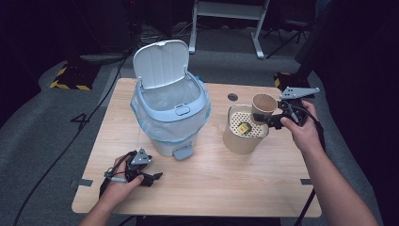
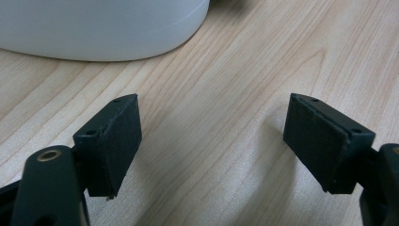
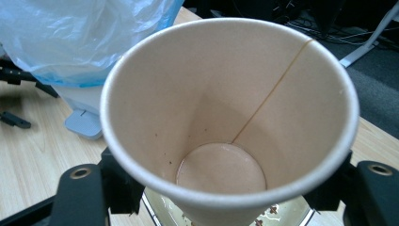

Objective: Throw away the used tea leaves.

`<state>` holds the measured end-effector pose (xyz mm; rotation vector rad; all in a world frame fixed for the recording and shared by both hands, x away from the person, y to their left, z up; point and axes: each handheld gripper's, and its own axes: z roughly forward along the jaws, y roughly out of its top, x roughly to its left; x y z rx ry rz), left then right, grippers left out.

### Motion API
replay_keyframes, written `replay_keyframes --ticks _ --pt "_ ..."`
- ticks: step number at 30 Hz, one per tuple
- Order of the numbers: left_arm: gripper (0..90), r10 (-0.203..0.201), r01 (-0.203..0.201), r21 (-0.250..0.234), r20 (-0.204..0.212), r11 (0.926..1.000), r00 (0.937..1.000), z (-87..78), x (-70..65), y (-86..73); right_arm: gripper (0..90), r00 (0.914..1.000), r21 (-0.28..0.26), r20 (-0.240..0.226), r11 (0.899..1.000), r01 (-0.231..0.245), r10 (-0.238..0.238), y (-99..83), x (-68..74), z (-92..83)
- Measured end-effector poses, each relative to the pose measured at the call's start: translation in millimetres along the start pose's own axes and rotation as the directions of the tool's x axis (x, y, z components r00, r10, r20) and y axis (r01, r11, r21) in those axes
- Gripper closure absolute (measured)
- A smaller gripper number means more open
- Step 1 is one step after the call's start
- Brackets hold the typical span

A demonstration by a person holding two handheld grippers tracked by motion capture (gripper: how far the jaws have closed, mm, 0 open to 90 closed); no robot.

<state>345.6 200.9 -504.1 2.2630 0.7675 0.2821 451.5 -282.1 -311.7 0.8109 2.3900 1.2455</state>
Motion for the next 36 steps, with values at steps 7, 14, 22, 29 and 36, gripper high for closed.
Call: replay_keyframes --ticks 7,14,22,29,36 --pt "20.1 0.0 0.0 0.0 0.0 1.0 1.0 0.0 -0.1 0.0 29.8 1.0 -0.004 -0.001 1.0 0.005 -0.005 4.0 -1.4 -2.8" --pt "20.2 0.0 0.0 0.0 -0.001 1.0 1.0 0.0 -0.1 0.0 29.6 0.9997 -0.007 -0.009 1.0 0.023 -0.023 10.9 -2.0 -3.6" --pt "20.1 0.0 0.0 0.0 -0.001 1.0 1.0 0.0 -0.1 0.0 29.4 0.9997 -0.021 -0.008 0.999 0.024 -0.024 20.1 -1.4 -4.9" --pt "20.1 0.0 0.0 0.0 -0.001 1.0 1.0 0.0 -0.1 0.0 29.4 0.9989 -0.032 -0.018 0.999 0.042 -0.043 30.9 -0.9 -6.8" --pt "20.2 0.0 0.0 0.0 -0.001 1.0 1.0 0.0 -0.1 0.0 29.3 0.9977 -0.042 -0.033 0.997 0.058 -0.059 46.1 2.5 -4.4"
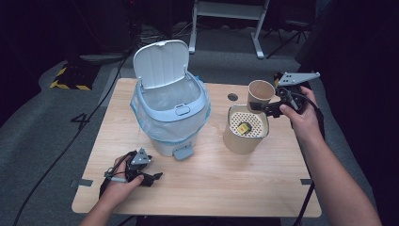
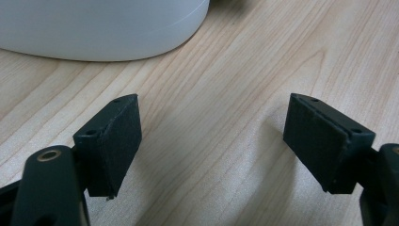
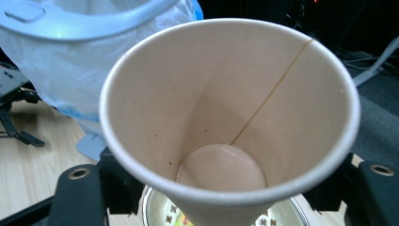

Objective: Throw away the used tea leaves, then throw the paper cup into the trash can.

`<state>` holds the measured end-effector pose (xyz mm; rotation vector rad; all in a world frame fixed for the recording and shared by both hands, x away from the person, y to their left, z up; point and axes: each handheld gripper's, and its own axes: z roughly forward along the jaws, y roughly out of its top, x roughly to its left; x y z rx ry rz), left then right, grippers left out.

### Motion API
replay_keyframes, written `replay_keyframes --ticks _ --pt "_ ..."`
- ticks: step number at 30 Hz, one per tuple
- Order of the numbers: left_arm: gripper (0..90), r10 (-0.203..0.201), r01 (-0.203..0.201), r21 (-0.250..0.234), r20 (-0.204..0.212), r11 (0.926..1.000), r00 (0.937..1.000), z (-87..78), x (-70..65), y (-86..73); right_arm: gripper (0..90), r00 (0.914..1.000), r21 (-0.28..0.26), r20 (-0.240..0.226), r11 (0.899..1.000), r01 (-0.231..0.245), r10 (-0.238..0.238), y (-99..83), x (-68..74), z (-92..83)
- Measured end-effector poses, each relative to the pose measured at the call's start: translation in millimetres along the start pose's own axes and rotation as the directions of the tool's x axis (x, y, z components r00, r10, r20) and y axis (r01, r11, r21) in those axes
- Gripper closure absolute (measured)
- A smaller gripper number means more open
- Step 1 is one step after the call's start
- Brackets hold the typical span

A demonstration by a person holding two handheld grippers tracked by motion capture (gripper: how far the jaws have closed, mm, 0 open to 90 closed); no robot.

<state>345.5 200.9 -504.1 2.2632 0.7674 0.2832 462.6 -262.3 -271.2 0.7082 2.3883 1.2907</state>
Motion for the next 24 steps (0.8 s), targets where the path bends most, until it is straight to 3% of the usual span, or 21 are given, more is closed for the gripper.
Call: replay_keyframes --ticks 24 --pt "20.1 -0.001 0.001 0.0 0.001 1.0 1.0 0.0 0.2 0.0 29.1 0.9914 -0.066 -0.103 0.995 0.074 -0.08 84.3 16.9 46.9"
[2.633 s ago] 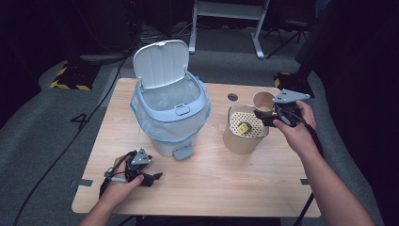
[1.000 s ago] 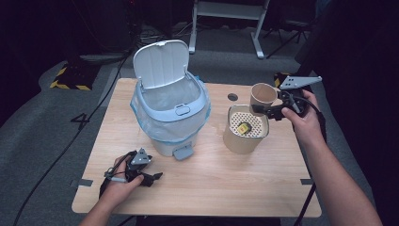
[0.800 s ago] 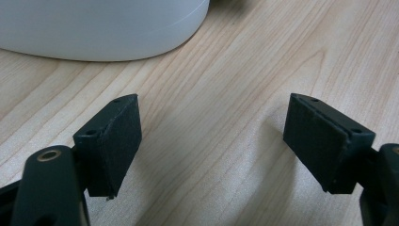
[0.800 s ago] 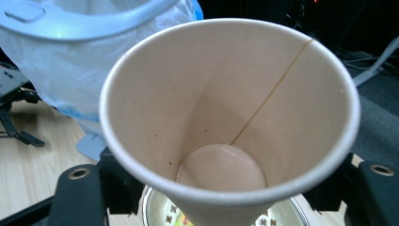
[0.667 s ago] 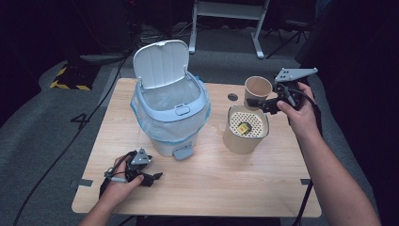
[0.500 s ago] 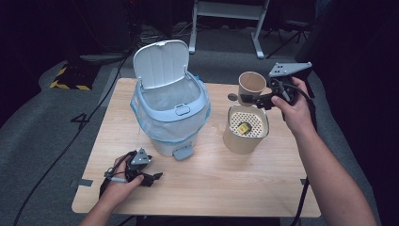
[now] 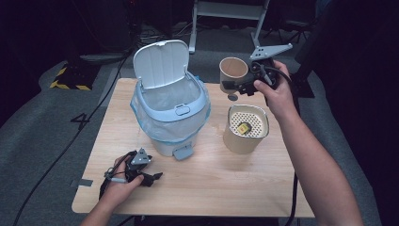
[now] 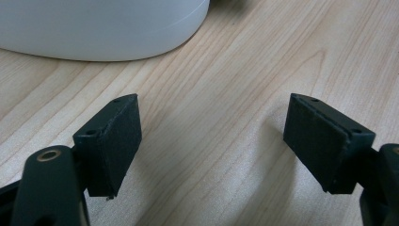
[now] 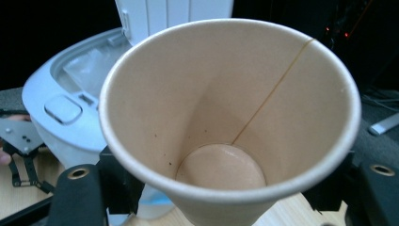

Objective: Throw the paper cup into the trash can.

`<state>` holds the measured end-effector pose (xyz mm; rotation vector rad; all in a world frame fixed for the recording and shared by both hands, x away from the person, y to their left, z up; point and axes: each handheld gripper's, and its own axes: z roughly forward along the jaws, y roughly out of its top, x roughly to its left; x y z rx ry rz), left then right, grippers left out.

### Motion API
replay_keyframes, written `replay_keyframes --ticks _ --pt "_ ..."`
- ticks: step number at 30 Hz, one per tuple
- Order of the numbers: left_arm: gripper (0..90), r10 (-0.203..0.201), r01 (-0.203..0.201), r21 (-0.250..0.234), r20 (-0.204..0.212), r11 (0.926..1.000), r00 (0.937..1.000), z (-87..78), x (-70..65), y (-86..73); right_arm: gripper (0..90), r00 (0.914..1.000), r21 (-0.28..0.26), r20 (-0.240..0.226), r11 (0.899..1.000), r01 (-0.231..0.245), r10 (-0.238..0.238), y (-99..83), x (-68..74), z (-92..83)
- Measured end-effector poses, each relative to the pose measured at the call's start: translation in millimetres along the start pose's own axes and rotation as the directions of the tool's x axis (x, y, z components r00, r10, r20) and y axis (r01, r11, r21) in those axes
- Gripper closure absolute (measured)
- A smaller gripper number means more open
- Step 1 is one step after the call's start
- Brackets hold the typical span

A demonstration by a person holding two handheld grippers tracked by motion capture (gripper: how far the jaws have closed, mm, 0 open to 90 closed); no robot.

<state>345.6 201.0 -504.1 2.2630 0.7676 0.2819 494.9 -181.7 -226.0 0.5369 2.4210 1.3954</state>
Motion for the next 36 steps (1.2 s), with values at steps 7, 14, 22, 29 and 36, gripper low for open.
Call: replay_keyframes --ticks 7,14,22,29,36 --pt "19.1 0.006 -0.006 0.002 0.001 1.0 1.0 1.0 1.4 1.1 28.9 0.9998 -0.038 -0.015 0.999 -0.013 0.013 15.9 4.6 15.9" --pt "18.9 0.007 -0.007 0.002 0.003 1.0 1.0 1.3 1.5 1.4 28.9 0.9989 -0.066 -0.039 0.997 -0.03 0.027 26.7 8.9 34.6" --pt "18.8 0.008 -0.008 0.002 0.007 1.0 0.9999 1.6 1.7 1.5 28.6 0.9971 -0.06 -0.075 0.998 -0.013 0.008 36.7 22.8 65.1" --pt "18.8 0.008 -0.008 0.002 0.007 1.0 0.9999 1.6 1.7 1.5 28.5 0.996 -0.033 -0.089 0.999 -0.008 0.005 42.9 33.4 91.9" --pt "18.8 0.008 -0.008 0.002 0.007 1.0 0.9999 1.6 1.7 1.5 28.4 0.9957 0.045 -0.093 0.999 0.001 0.003 44.1 43.9 112.6"
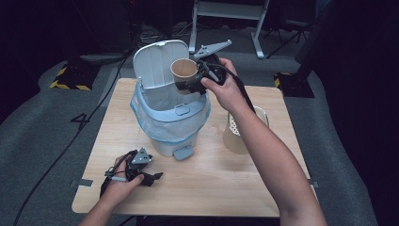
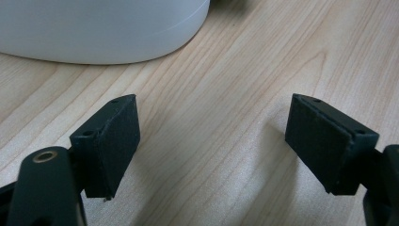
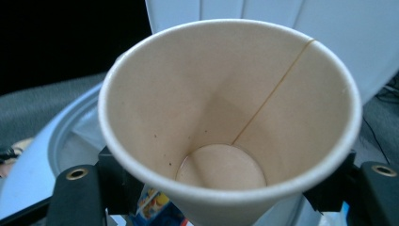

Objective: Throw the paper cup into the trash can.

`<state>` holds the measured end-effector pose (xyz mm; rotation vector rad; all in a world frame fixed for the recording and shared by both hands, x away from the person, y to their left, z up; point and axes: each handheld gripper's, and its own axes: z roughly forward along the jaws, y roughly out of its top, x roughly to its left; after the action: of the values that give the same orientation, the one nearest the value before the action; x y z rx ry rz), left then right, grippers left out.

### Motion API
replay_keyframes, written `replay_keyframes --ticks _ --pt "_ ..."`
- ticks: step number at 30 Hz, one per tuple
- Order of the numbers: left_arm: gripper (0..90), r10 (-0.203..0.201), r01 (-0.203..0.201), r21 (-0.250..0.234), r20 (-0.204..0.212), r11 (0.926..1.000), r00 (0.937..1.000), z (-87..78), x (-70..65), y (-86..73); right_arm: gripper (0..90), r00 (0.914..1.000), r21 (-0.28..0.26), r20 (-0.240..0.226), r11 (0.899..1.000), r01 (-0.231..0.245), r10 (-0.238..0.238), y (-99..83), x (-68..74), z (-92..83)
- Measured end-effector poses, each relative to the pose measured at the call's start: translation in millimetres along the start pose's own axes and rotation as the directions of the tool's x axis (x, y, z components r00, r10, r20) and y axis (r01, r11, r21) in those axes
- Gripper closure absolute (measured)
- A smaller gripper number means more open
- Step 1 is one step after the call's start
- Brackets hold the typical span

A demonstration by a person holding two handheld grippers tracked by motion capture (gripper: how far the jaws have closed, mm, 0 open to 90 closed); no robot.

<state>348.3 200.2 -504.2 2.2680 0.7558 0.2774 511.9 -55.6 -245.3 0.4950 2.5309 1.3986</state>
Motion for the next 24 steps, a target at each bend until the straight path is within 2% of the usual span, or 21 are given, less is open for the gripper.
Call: replay_keyframes --ticks 6,7,8,10,12,13,16,19,24 --pt "18.8 -0.001 0.001 0.0 0.001 1.0 1.0 0.2 0.0 -0.1 27.9 0.9999 0.062 -0.017 0.998 0.005 -0.004 -0.6 5.9 12.9" --pt "18.8 -0.001 0.001 0.0 0.001 1.0 1.0 0.2 0.0 -0.1 26.9 0.9997 0.07 -0.023 0.998 0.008 -0.006 -0.9 7.4 14.7" --pt "18.8 -0.001 0.001 0.0 0.001 1.0 1.0 0.2 0.0 -0.1 21.6 0.9996 0.069 -0.019 0.997 0.022 -0.021 -1.1 9.9 16.8" --pt "18.8 -0.001 0.001 0.0 0.001 1.0 1.0 0.2 0.0 -0.1 13.6 0.9979 0.054 0.015 0.997 0.063 -0.064 -1.6 14.6 18.8" --pt "18.8 -0.001 0.001 0.0 0.001 1.0 1.0 0.2 0.0 -0.1 17.9 0.9922 0.027 0.045 0.993 0.115 -0.116 -1.7 19.9 18.8" --pt "18.8 -0.001 0.001 0.0 0.001 1.0 1.0 0.2 0.0 -0.1 15.2 0.9916 0.011 0.045 0.993 0.121 -0.121 -1.2 21.9 18.4" --pt "18.8 -0.001 0.001 0.0 0.001 1.0 1.0 0.1 -0.1 -0.1 15.7 0.9912 -0.031 0.058 0.992 0.121 -0.119 1.5 25.4 14.2" --pt "18.8 -0.001 0.001 0.0 0.001 1.0 1.0 0.1 -0.1 -0.1 16.0 0.9913 -0.05 0.07 0.992 0.115 -0.112 2.7 25.9 9.4" --pt "18.8 -0.002 0.002 0.0 0.002 1.0 1.0 0.1 0.0 -0.1 16.0 0.9921 -0.093 0.092 0.991 0.094 -0.086 1.3 23.7 -11.1"
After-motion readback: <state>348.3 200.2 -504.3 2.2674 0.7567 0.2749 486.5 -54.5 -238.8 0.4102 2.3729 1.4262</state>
